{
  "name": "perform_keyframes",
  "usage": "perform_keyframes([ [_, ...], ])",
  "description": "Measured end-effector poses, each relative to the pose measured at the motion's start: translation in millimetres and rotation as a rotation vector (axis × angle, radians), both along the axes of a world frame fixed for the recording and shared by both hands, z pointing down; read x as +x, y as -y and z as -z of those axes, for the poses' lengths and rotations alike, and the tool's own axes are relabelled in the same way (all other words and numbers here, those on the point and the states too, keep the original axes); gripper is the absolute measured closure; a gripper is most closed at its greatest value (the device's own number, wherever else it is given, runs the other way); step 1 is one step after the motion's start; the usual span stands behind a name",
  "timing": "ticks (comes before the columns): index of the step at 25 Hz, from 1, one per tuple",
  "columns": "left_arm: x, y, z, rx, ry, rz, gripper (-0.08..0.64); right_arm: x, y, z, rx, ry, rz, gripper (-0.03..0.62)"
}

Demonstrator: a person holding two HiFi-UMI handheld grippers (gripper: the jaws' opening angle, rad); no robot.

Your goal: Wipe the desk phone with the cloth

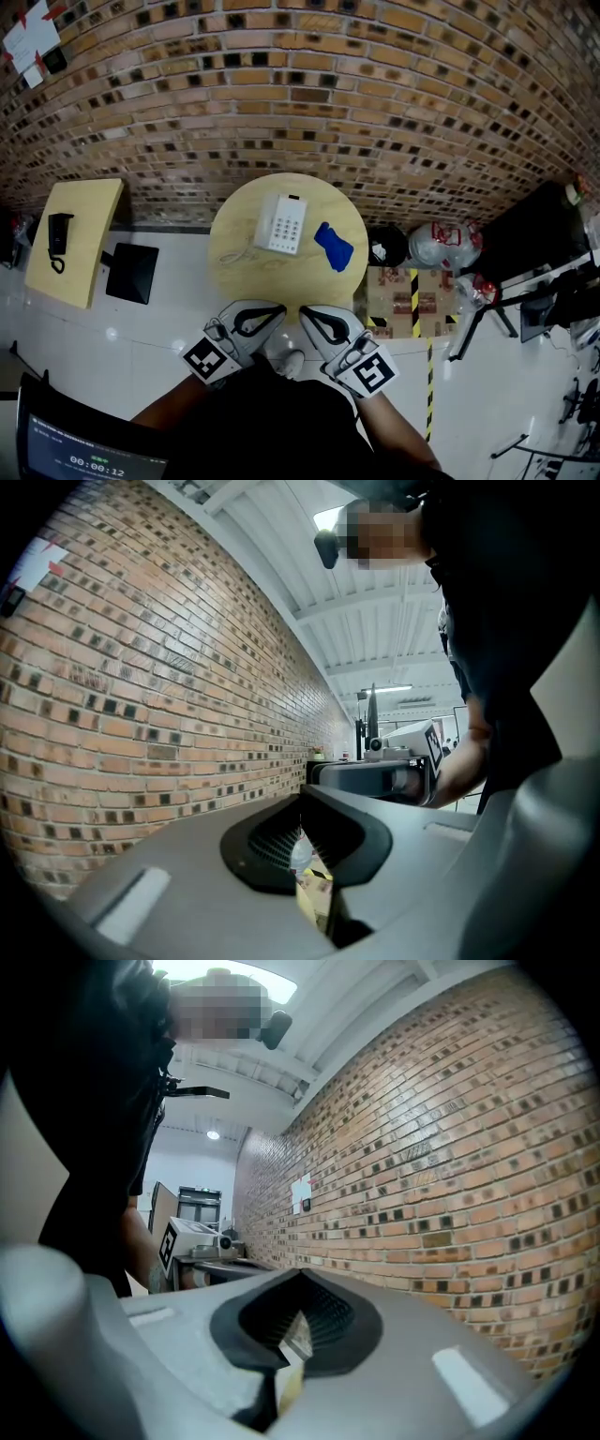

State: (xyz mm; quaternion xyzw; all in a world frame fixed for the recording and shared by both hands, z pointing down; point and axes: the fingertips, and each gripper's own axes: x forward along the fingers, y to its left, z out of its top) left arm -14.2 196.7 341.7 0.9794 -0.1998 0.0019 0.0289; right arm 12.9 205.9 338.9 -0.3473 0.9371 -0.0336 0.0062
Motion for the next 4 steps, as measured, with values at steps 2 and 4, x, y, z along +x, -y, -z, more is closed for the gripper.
perform_keyframes([
  [2,1.0,-1.9,0.6,-0.002,0.0,-0.001,0.558,0.6,-1.4,0.6,0.002,-0.004,0.0,0.592],
  [4,1.9,-4.0,1.6,0.0,-0.003,-0.001,0.558,1.1,-2.9,1.0,0.003,-0.007,-0.001,0.592],
])
